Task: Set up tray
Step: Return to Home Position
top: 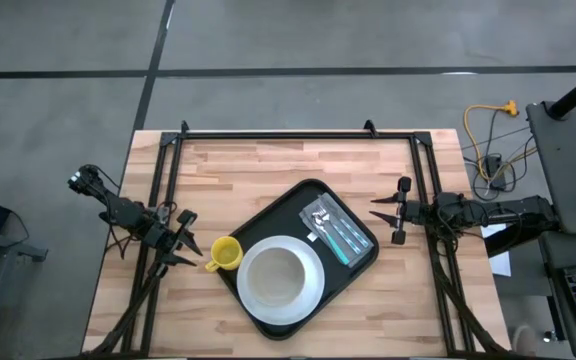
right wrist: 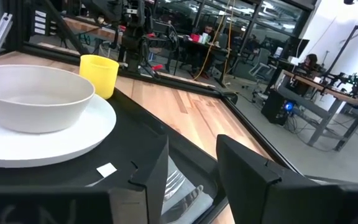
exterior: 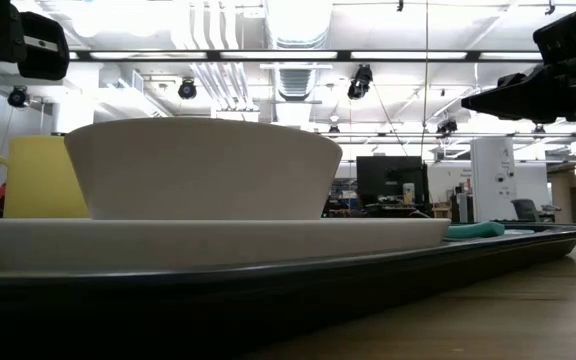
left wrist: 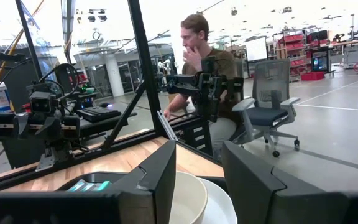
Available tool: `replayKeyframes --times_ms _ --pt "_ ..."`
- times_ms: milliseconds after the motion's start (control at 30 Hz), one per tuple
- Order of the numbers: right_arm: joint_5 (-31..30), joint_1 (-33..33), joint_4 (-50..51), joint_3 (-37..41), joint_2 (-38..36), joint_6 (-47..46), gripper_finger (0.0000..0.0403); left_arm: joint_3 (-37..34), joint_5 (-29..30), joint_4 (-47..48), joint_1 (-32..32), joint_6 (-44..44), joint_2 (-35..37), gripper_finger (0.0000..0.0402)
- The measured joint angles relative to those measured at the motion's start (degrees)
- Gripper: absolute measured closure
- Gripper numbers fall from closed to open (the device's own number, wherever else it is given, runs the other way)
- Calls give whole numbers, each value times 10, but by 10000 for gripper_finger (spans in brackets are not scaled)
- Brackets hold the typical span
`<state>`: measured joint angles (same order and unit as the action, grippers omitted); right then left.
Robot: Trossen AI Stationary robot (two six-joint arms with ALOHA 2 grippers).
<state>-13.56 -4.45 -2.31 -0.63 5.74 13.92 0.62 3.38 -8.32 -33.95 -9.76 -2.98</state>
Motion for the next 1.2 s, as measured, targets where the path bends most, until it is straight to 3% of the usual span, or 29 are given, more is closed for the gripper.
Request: replayKeyframes --times_ms 1200 --pt "0 0 0 0 0 -1 282 0 0 0 0 0 0 285"
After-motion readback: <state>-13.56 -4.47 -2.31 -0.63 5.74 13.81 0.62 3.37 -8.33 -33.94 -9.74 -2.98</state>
